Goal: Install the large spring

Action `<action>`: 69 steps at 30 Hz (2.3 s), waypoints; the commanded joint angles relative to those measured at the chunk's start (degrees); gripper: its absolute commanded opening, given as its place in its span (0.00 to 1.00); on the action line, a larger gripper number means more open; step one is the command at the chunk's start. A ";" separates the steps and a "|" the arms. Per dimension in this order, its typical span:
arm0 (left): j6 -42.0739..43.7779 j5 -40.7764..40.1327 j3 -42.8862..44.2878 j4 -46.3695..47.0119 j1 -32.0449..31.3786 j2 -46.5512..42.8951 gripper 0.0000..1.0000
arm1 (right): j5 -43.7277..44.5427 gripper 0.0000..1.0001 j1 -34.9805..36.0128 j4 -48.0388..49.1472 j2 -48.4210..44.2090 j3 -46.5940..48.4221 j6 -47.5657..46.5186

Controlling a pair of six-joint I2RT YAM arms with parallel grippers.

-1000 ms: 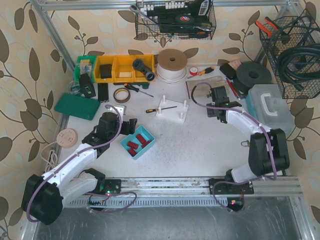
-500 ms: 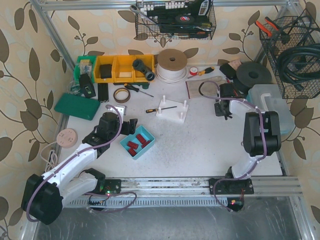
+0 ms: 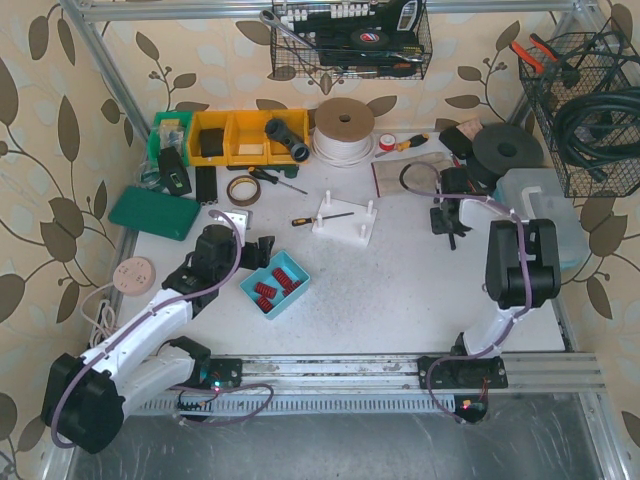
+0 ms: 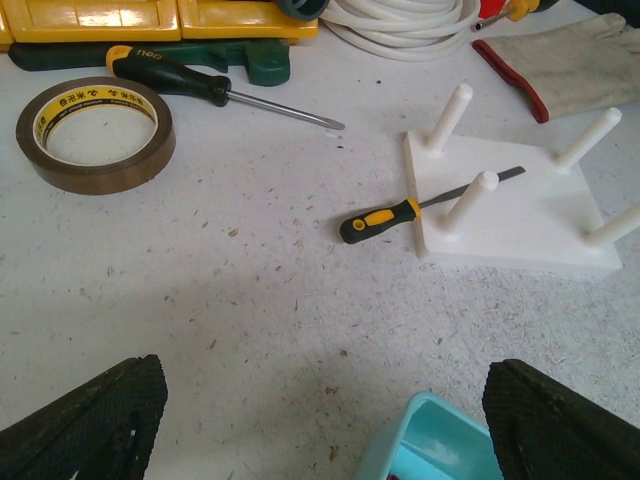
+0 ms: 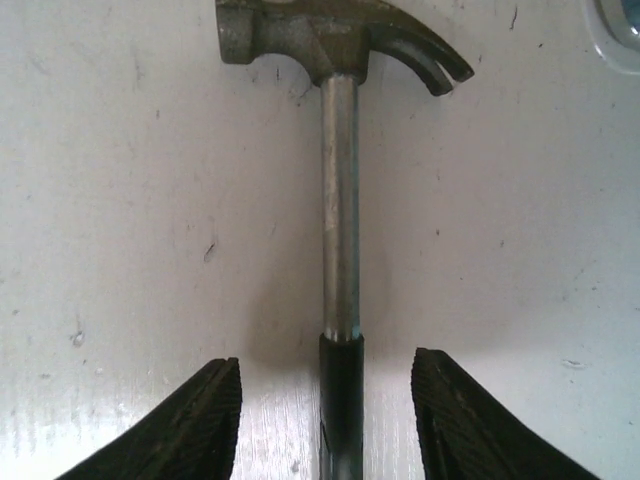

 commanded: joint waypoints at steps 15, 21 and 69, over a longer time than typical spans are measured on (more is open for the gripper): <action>-0.38 -1.17 5.16 1.19 -0.58 6.86 0.87 | -17.29 0.83 8.87 2.42 -32.41 -10.19 15.11; 0.84 4.12 14.97 0.08 -0.61 15.75 0.79 | -18.73 1.00 13.52 12.39 -41.05 -19.32 20.65; 69.50 22.69 65.93 -39.48 3.62 69.98 0.49 | -6.71 0.98 20.47 23.93 -51.80 -32.43 18.29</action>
